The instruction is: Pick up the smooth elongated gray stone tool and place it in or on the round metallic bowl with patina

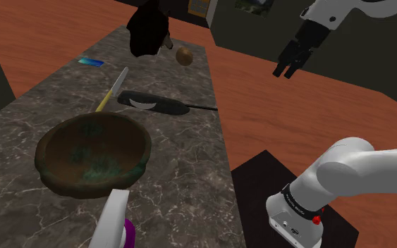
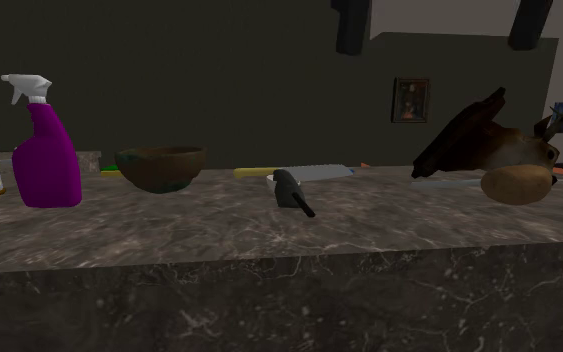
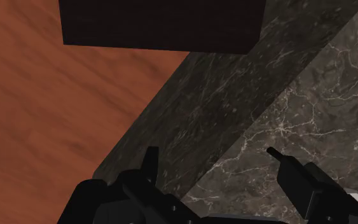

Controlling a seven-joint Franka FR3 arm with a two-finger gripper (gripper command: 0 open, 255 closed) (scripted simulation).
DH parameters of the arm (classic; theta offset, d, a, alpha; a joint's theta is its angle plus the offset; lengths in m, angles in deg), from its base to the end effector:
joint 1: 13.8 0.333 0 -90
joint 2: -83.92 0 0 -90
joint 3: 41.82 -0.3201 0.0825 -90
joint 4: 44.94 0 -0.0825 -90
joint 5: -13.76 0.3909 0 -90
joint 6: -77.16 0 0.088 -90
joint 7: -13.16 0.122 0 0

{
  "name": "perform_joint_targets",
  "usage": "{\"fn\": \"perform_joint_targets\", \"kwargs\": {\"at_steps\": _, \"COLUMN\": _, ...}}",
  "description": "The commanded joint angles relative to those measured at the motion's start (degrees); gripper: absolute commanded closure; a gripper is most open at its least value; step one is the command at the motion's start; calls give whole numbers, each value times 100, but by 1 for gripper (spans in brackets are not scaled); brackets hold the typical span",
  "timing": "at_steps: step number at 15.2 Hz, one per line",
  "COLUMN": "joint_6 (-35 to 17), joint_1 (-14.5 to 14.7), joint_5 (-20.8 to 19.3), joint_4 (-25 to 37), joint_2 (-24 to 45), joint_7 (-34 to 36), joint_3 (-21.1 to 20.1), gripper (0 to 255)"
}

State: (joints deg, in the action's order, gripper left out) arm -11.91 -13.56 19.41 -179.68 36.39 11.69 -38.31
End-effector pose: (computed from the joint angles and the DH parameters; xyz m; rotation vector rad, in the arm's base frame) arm 0.2979 -0.0107 0.5929 -2.9984 0.0136 -0.0542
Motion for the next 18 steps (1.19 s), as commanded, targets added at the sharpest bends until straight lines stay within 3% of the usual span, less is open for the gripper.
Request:
{"fn": "perform_joint_targets", "kwargs": {"at_steps": 1, "joint_6": 0, "joint_1": 0, "joint_5": 0, "joint_4": 0, "joint_2": 0, "joint_7": 0, "joint_3": 0, "gripper": 0}}
{"fn": "perform_joint_targets", "kwargs": {"at_steps": 10, "joint_6": -976, "joint_1": 621, "joint_5": 272, "joint_4": 523, "joint_2": 1674, "joint_7": -481, "joint_3": -408, "gripper": 0}}
{"fn": "perform_joint_targets", "kwargs": {"at_steps": 18, "joint_6": -1532, "joint_1": 1068, "joint_5": 374, "joint_4": 1334, "joint_2": 3185, "joint_7": -858, "joint_3": -817, "gripper": 0}}
